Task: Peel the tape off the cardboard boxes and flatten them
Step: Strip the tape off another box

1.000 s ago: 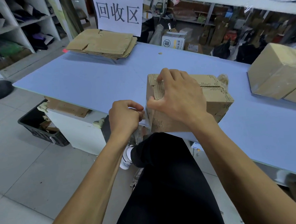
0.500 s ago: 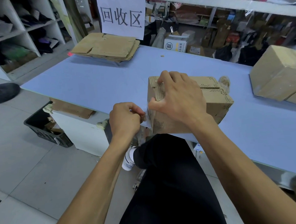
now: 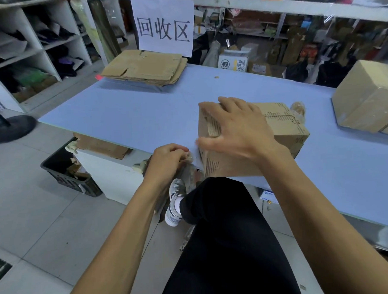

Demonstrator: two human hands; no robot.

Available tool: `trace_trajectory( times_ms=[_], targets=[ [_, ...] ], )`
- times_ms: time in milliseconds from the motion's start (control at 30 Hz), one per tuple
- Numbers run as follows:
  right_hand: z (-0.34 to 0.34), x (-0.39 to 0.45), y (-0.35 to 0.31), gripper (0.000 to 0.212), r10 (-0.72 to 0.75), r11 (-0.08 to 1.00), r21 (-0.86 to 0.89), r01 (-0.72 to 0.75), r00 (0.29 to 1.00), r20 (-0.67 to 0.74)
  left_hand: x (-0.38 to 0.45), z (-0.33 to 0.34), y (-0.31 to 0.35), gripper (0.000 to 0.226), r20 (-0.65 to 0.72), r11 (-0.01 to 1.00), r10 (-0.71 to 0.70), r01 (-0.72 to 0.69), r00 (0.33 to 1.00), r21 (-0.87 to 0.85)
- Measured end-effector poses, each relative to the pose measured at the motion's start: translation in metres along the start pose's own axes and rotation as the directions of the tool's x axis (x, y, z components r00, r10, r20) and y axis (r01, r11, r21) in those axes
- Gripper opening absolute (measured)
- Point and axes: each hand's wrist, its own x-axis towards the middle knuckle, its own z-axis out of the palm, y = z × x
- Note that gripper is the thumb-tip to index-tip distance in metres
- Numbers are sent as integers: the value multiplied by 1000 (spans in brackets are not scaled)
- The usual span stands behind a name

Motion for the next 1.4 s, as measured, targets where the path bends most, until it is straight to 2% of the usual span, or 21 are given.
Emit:
trace_trajectory(
  times_ms=[67, 100, 167, 233, 400, 533, 600, 667, 733, 833, 933, 1000, 1033, 1100, 1200, 1267, 1333, 1400],
  targets=[
    [-6, 1, 2, 105, -28, 999, -27, 31, 993, 115, 1, 1, 2, 22, 61, 988, 38, -47, 997, 146],
    [-7, 0, 2, 113, -35, 999, -34, 40, 990, 137, 0, 2, 3, 33, 80, 972, 52, -68, 995, 226],
    [-7, -1, 3, 119, -48, 998, -38, 53, 991, 121, -1, 7, 3, 51, 63, 944, 73, -89, 995, 317],
    [-6, -2, 2, 116, -57, 998, -36, 61, 995, 86, 1, 13, 3, 47, 30, 929, 90, -95, 995, 358],
    [-4, -2, 2, 112, -54, 998, -26, 55, 997, 55, 9, 15, -2, 22, 42, 956, 101, -108, 994, 273],
    [-12, 4, 3, 107, -59, 998, -11, 60, 998, 33, 12, 12, -6, 23, -12, 969, 97, -92, 995, 231],
    [-21, 8, 7, 107, -45, 998, 55, 44, 999, 7, 12, 9, 4, 17, -39, 968, 152, -141, 988, 205],
    [-34, 11, 13, 106, -12, 979, 202, 22, 999, -50, 10, 3, 19, 9, -67, 957, 248, -233, 966, 174],
    [-44, 11, 20, 101, 28, 895, 445, 39, 989, -144, 4, -4, 38, 20, -99, 931, 357, -344, 929, 123],
    [-53, 4, 24, 87, 104, 685, 720, 107, 965, -242, -5, -10, 64, 24, -128, 886, 463, -461, 877, 44],
    [-50, -7, 21, 74, 187, 457, 874, 167, 942, -278, -16, -9, 92, 26, -134, 866, 481, -494, 866, -82],
    [-45, -16, 22, 71, 232, 327, 928, 177, 937, -261, -22, -7, 108, 20, -111, 837, 540, -547, 834, -34],
    [-42, -20, 26, 73, 248, 305, 936, 174, 935, -254, -24, -6, 113, 19, -75, 815, 579, -578, 812, 37],
    [-37, -29, 34, 71, 266, 359, 918, 167, 925, -272, -24, 0, 115, 21, 32, 766, 624, -620, 780, 172],
    [-33, -32, 47, 45, 233, 674, 725, 144, 890, -393, -21, 15, 112, 20, 168, 712, 615, -635, 770, 301],
    [-31, -30, 52, 30, 139, 809, 558, 184, 862, -487, -21, 23, 112, 19, 211, 699, 616, -650, 759, 299],
    [-30, -30, 51, 39, 11, 870, 419, 260, 840, -543, -20, 26, 116, 19, 239, 650, 637, -678, 733, 344],
    [-29, -29, 45, 47, -78, 895, 338, 290, 849, -522, -19, 25, 124, 23, 321, 524, 679, -742, 661, 418]
  ],
)
